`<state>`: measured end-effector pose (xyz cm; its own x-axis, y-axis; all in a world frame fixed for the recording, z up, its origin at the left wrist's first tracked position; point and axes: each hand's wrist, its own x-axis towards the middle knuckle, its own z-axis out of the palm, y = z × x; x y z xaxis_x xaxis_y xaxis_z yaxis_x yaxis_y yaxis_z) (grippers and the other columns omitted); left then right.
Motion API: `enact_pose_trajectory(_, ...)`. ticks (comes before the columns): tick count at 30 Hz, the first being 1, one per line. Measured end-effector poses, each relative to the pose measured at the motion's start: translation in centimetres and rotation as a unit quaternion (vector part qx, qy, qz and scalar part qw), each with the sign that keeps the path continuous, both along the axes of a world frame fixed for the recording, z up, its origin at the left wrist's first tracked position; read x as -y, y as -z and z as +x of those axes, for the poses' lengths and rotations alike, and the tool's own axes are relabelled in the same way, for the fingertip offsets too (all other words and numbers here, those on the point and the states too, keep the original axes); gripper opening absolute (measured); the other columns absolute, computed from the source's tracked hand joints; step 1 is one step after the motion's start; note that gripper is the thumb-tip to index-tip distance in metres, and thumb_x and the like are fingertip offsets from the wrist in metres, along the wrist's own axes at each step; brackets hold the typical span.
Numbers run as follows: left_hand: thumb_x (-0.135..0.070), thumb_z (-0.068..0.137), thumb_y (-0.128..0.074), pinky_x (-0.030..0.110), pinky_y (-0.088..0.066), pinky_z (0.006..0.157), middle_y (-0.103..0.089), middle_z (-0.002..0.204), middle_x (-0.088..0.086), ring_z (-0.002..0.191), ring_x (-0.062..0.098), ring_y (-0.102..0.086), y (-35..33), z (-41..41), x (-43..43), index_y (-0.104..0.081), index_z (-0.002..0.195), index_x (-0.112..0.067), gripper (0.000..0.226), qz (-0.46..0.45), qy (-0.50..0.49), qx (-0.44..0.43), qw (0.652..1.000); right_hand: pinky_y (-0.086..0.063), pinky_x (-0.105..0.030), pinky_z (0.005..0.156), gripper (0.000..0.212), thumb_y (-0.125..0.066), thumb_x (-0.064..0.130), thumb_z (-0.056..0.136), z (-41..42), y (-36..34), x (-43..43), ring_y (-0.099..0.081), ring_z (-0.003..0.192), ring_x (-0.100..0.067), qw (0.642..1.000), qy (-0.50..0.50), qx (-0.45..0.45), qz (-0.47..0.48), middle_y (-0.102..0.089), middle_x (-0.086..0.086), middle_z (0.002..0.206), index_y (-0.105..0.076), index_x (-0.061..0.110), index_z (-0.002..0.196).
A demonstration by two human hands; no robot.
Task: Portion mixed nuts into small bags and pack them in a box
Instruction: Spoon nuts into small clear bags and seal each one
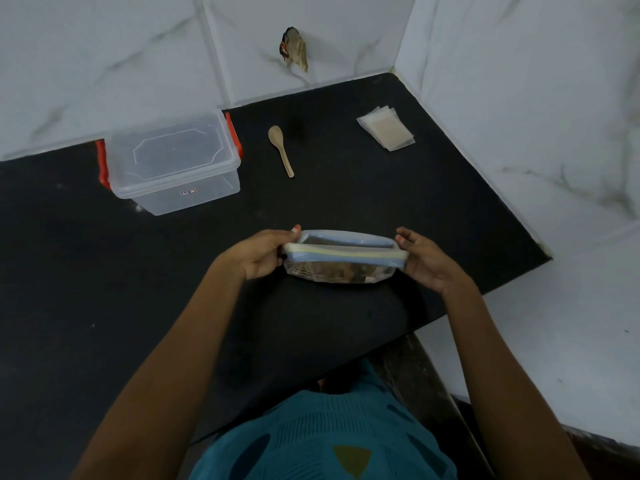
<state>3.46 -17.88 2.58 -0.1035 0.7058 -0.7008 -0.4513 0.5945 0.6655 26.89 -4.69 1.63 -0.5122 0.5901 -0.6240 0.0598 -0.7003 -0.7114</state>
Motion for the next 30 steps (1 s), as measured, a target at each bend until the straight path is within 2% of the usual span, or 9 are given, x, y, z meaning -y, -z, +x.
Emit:
enact_pose_trajectory(2, -0.015, 0.092, -0.049, 0.027, -0.043, 0.088, -0.061, 0.098, 0.006, 0.091, 0.014, -0.053, 0.3, -0.2, 0.5, -0.061, 0.103, -0.011, 0.016, 0.016, -0.021, 0.051, 0.998, -0.055, -0.024, 0.064, 0.043, -0.085, 0.007, 0.056, 0.4, 0.7, 0.1, -0.062, 0.07, -0.009, 0.995, 0.029, -0.073, -0.061, -0.062, 0.0, 0.078, -0.055, 0.019, 0.086)
enact_pose_trajectory(5, -0.011, 0.091, -0.048, 0.021, -0.047, 0.072, -0.063, 0.092, 0.003, 0.078, 0.01, -0.054, 0.5, -0.2, 1.1, -0.062, 0.106, -0.017, 0.021, 0.012, -0.025, 0.093, 0.995, -0.052, -0.029, 0.075, 0.071, -0.092, 0.009, 0.026, 1.1, 1.5, 0.1, -0.063, 0.073, -0.012, 0.992, 0.019, -0.106, -0.065, -0.065, 0.0, 0.072, -0.053, 0.019, 0.084)
enact_pose_trajectory(8, -0.009, 0.09, -0.049, 0.018, -0.049, 0.063, -0.063, 0.09, 0.002, 0.071, 0.007, -0.056, 0.0, -0.1, 1.4, -0.06, 0.108, -0.015, 0.022, -0.006, -0.002, 0.057, 0.998, -0.052, -0.027, 0.07, 0.048, -0.077, -0.001, 0.053, 0.8, 0.9, 0.6, -0.059, 0.067, -0.01, 0.991, 0.029, -0.097, -0.083, -0.061, 0.0, 0.067, -0.047, 0.017, 0.086)
enact_pose_trajectory(9, -0.009, 0.09, -0.051, 0.018, -0.049, 0.065, -0.061, 0.092, 0.004, 0.074, 0.009, -0.056, 0.0, -0.2, 1.4, -0.058, 0.11, -0.013, 0.021, -0.023, 0.011, 0.016, 1.0, -0.053, -0.025, 0.067, 0.032, -0.061, -0.005, 0.07, 0.7, 0.6, 0.8, -0.056, 0.071, -0.011, 0.993, 0.039, -0.084, -0.074, -0.059, -0.002, 0.072, -0.046, 0.017, 0.088)
enact_pose_trajectory(11, -0.011, 0.09, -0.054, 0.02, -0.051, 0.065, -0.059, 0.09, 0.006, 0.076, 0.011, -0.056, 0.0, -0.2, 1.5, -0.057, 0.108, -0.006, 0.019, -0.073, 0.021, -0.069, 0.995, -0.051, -0.027, 0.07, 0.026, -0.039, -0.008, 0.085, 0.5, -0.1, 1.1, -0.053, 0.08, -0.014, 0.999, 0.032, -0.024, -0.035, -0.054, -0.005, 0.086, -0.046, 0.015, 0.093)
enact_pose_trajectory(15, -0.015, 0.089, -0.059, 0.019, -0.055, 0.053, -0.058, 0.08, 0.009, 0.069, 0.014, -0.058, -0.1, 0.0, 2.0, -0.058, 0.098, 0.0, 0.017, -0.129, 0.028, -0.123, 0.984, -0.048, -0.025, 0.072, 0.023, -0.049, -0.003, 0.088, 0.8, -0.8, 1.4, -0.056, 0.089, -0.015, 0.982, -0.028, 0.151, 0.107, -0.055, -0.009, 0.102, -0.05, 0.008, 0.108)
enact_pose_trajectory(20, -0.016, 0.089, -0.059, 0.022, -0.057, 0.056, -0.063, 0.084, 0.014, 0.071, 0.017, -0.063, -0.4, 0.3, 2.4, -0.059, 0.095, 0.001, 0.018, -0.141, 0.05, -0.132, 0.98, -0.052, -0.023, 0.067, 0.012, -0.056, 0.012, 0.089, 1.1, -1.9, 2.0, -0.059, 0.075, -0.014, 0.937, -0.109, 0.309, 0.121, -0.06, -0.01, 0.084, -0.059, 0.002, 0.094)
enact_pose_trajectory(24, -0.008, 0.088, -0.058, 0.023, -0.058, 0.056, -0.063, 0.088, 0.015, 0.077, 0.019, -0.064, -0.9, 0.7, 2.7, -0.059, 0.096, -0.002, 0.01, -0.111, 0.004, -0.083, 0.99, -0.055, -0.021, 0.054, 0.01, -0.053, 0.01, 0.091, 1.4, -2.6, 2.0, -0.06, 0.078, -0.018, 0.965, -0.086, 0.246, 0.025, -0.06, -0.013, 0.088, -0.057, 0.002, 0.094)
enact_pose_trajectory(30, -0.006, 0.09, -0.052, 0.022, -0.057, 0.056, -0.069, 0.082, 0.011, 0.065, 0.014, -0.07, -0.2, 1.9, 3.7, -0.061, 0.092, -0.006, 0.009, -0.017, -0.176, 0.108, 0.978, -0.055, -0.021, 0.052, 0.01, -0.049, 0.008, 0.089, 2.2, -1.2, 2.1, -0.066, 0.066, -0.015, 0.99, 0.052, 0.025, -0.131, -0.06, -0.01, 0.087, -0.057, 0.006, 0.085)
